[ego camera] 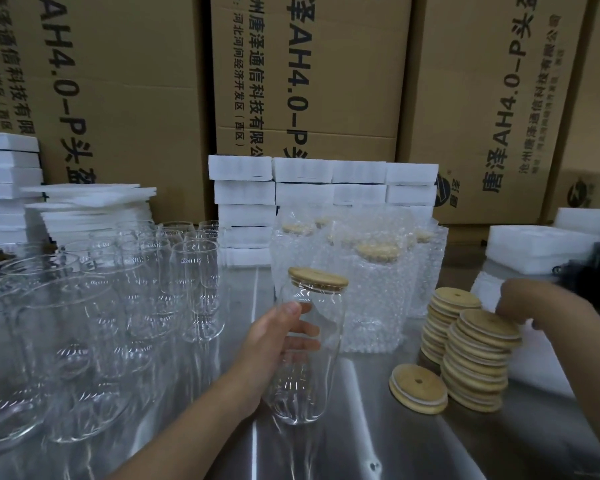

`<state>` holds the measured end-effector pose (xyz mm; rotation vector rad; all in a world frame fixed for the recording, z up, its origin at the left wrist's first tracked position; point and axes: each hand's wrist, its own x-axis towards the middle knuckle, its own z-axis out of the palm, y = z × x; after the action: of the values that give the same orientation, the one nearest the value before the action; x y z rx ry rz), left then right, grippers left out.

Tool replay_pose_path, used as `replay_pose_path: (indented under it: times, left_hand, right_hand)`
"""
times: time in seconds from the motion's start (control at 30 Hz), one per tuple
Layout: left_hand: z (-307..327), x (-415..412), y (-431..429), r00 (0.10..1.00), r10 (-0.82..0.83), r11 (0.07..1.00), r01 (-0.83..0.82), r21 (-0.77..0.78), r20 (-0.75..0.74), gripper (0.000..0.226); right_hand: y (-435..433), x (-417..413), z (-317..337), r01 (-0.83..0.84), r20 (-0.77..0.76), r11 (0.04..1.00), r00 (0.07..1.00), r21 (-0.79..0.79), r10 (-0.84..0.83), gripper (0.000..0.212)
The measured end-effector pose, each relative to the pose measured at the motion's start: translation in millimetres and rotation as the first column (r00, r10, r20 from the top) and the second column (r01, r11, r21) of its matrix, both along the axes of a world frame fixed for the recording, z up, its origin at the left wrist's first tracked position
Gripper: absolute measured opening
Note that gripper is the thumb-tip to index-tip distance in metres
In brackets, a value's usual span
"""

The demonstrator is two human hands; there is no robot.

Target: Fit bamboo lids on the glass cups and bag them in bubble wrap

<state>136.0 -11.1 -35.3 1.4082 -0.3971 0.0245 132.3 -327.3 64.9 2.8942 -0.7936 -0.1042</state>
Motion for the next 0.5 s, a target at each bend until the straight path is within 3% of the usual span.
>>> replay_pose_path:
  times: [0.1, 0.23, 0.3, 0.37, 0.43, 0.5]
  left_hand:
    - [-0.9, 1.9, 0.3, 1.000, -0.002, 1.000, 0.002, 0.002, 0.003, 0.065]
    - [-1.0, 4.2, -0.4, 1.000, 0.001, 1.000, -0.001, -0.008, -0.008, 0.053]
    - [-0.9, 3.7, -0.9, 1.000, 0.004, 1.000, -0.004, -0.017, -0.009, 0.052]
    - [-0.1, 2.8, -1.5, 1.000, 0.005, 1.000, -0.005, -0.018, 0.002, 0.048]
    - [0.0, 2.1, -1.6, 1.000, 0.010, 0.999, -0.010, -0.031, 0.009, 0.048]
    - [-0.6, 2.3, -1.3, 0.999, 0.023, 0.998, -0.022, -0.050, 0.022, 0.055]
  right_hand:
    - [-0.8, -6.0, -2.2, 0.051, 0.055, 0.994, 0.997, 0.096, -0.056, 0.032]
    - [-11.6, 3.1, 16.3, 0.144, 0.305, 0.956, 0.926, 0.254, -0.220, 0.041]
    - [-4.9, -0.5, 33.2, 0.111, 0.417, 0.952, 0.880, 0.286, -0.228, 0.031]
    - [6.4, -7.1, 47.6, -0.011, 0.585, 0.975, 0.802, 0.222, -0.124, 0.022]
    - [26.6, -18.9, 54.0, -0.267, 0.764, 0.945, 0.645, 0.188, 0.030, 0.017]
    - [60.0, -33.3, 53.1, -0.549, 0.825, 0.779, 0.560, 0.303, 0.074, 0.014]
